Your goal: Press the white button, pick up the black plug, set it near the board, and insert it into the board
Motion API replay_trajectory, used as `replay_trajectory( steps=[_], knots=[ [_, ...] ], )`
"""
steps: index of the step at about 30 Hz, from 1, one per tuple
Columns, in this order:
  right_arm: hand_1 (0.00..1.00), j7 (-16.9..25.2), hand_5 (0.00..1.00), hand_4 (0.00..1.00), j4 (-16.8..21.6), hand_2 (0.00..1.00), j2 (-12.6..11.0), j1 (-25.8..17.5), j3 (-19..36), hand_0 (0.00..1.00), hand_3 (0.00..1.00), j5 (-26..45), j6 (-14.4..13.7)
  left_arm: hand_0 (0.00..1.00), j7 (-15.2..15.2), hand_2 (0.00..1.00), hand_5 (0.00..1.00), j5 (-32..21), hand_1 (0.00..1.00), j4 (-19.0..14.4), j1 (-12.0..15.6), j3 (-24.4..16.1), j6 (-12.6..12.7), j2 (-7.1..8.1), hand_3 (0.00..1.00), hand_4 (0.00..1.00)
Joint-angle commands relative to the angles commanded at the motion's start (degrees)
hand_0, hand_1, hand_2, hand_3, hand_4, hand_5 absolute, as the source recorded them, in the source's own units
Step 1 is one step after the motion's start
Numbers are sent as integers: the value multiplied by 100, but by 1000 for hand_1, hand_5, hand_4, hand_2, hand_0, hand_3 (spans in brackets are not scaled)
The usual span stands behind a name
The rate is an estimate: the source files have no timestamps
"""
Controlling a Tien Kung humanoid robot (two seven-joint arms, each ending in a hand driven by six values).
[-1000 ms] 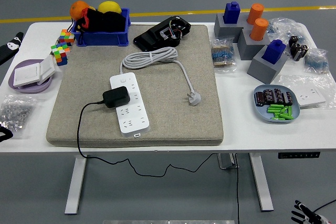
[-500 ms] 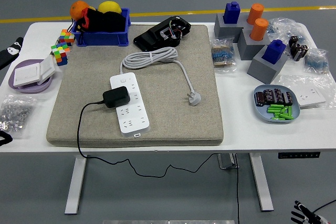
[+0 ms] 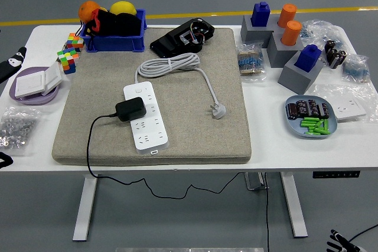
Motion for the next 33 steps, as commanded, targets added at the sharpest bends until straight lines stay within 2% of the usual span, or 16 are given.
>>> replay_trajectory(
  steps=[33],
  knots=[
    [665,-30,472,716,0,645,8,25,-64,778,625,24,2,945,50,843,114,9,935,-184,-6,111,-16,12,833,777]
  ],
)
